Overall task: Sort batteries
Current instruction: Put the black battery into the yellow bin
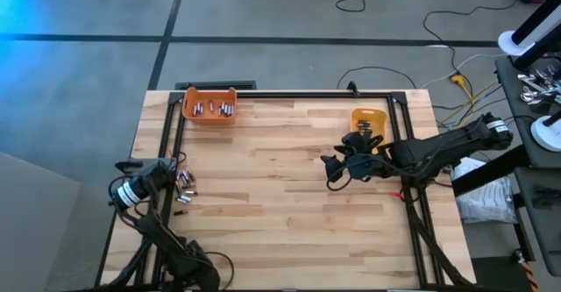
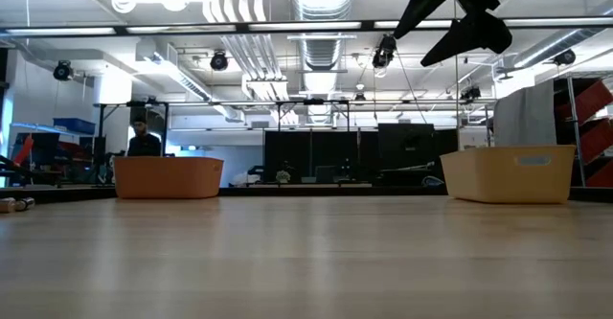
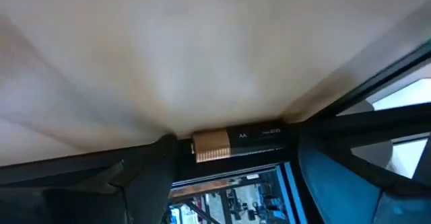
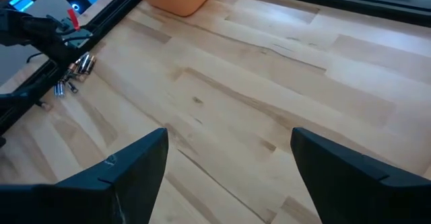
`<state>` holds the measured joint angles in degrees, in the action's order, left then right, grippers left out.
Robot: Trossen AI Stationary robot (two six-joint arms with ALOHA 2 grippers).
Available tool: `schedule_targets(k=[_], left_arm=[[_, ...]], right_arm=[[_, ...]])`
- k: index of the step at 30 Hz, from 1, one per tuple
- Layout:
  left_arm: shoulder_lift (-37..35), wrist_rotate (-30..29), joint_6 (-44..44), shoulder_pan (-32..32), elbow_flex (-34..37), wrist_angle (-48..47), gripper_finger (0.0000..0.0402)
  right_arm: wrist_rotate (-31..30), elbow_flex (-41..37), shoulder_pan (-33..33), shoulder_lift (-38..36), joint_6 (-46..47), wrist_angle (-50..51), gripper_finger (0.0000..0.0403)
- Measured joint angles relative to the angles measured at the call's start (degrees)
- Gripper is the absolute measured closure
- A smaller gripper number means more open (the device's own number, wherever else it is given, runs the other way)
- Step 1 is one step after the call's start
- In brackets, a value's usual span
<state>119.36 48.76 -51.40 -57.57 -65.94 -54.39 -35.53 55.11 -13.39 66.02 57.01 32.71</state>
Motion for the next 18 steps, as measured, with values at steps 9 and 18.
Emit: schedule_targets(k=[9, 18], left_arm=[[-3.64, -9.59, -2.54, -0.25, 0.69, -7.36, 0.0119], [-10.62, -18.16, -17.75, -0.55, 0.38, -8.39, 0.0133]], right_arm=[[-0.49, 0.0, 0.11, 0.0, -0.01, -0.02, 0.0101], [-0.52, -0.02, 0.17, 0.0, -0.09, -0.07, 0.0094]])
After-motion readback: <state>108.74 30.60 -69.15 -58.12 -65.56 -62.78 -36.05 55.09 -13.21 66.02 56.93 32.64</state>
